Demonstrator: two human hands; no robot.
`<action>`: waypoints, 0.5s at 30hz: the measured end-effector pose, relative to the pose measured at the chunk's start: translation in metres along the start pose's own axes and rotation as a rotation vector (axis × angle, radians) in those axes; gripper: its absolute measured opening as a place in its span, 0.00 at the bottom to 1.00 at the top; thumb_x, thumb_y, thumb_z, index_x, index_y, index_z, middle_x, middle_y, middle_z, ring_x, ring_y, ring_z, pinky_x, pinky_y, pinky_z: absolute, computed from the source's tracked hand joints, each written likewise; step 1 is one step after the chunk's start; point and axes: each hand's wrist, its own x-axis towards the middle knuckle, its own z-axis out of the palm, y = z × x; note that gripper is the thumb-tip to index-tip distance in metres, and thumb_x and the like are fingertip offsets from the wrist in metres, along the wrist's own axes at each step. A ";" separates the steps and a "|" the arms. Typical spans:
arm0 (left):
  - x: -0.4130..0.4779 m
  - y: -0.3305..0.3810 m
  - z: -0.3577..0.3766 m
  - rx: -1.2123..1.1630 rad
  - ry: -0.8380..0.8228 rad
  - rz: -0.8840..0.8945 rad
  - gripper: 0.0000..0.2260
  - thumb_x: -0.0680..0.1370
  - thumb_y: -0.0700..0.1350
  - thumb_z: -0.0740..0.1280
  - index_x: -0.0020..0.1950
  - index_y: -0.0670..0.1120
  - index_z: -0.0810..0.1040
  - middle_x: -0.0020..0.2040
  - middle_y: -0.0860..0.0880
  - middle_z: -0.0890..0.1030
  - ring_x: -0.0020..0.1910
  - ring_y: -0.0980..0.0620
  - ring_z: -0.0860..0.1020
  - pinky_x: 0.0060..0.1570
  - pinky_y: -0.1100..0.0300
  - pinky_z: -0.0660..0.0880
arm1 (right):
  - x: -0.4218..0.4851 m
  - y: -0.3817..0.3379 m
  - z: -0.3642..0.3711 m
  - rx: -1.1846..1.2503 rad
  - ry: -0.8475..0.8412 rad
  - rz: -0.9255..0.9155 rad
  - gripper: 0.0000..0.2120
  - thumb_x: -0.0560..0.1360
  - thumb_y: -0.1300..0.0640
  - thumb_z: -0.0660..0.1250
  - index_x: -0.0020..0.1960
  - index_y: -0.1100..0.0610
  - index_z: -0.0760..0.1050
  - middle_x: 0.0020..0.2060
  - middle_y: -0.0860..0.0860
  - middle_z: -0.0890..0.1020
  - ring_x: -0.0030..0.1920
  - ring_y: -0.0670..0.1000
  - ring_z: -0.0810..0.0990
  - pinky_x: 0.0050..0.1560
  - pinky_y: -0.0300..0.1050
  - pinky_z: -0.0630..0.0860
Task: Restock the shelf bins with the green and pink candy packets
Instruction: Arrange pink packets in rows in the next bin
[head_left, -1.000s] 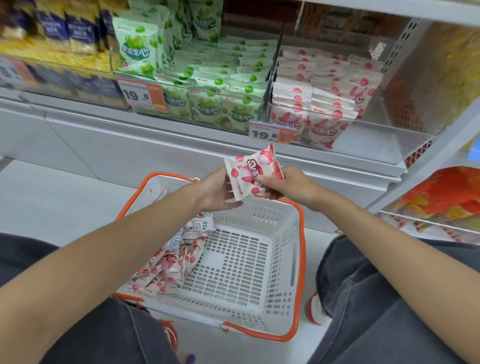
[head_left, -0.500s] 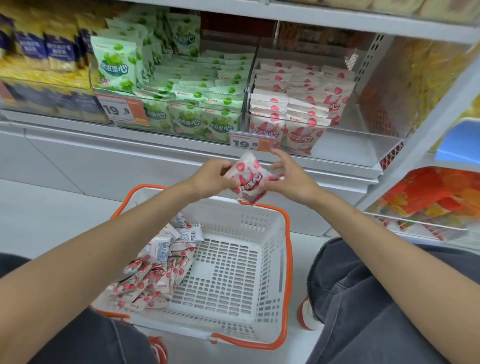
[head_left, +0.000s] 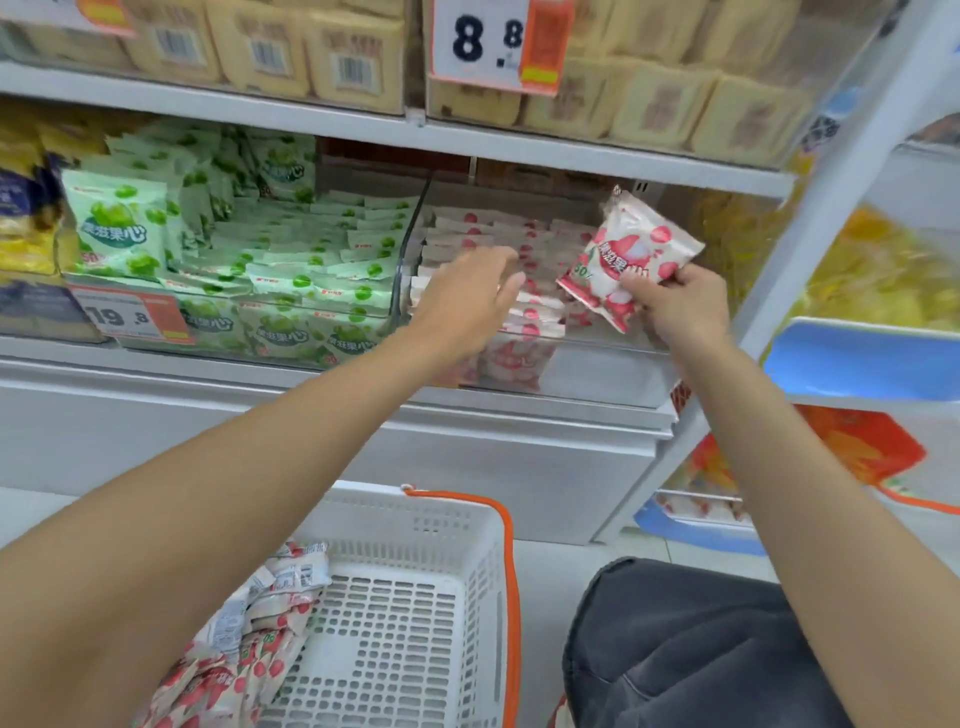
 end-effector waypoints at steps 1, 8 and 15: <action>0.009 -0.006 0.008 0.106 -0.051 0.013 0.21 0.84 0.54 0.54 0.73 0.46 0.68 0.69 0.46 0.74 0.68 0.47 0.71 0.67 0.49 0.67 | 0.016 0.005 -0.004 -0.033 0.049 0.021 0.06 0.71 0.63 0.74 0.39 0.58 0.77 0.39 0.49 0.83 0.37 0.42 0.83 0.38 0.36 0.79; 0.015 -0.041 0.041 0.284 -0.012 0.083 0.22 0.82 0.56 0.47 0.63 0.47 0.75 0.60 0.50 0.79 0.60 0.50 0.74 0.62 0.50 0.65 | 0.086 0.036 0.032 -0.343 -0.212 0.221 0.19 0.74 0.68 0.70 0.64 0.66 0.73 0.63 0.57 0.78 0.62 0.55 0.77 0.62 0.44 0.74; 0.011 -0.037 0.040 0.282 0.028 0.104 0.27 0.80 0.58 0.43 0.64 0.47 0.75 0.60 0.50 0.79 0.60 0.49 0.76 0.60 0.52 0.67 | 0.110 0.055 0.054 -0.456 -0.256 0.454 0.25 0.71 0.66 0.72 0.66 0.62 0.72 0.62 0.59 0.77 0.61 0.57 0.78 0.50 0.47 0.77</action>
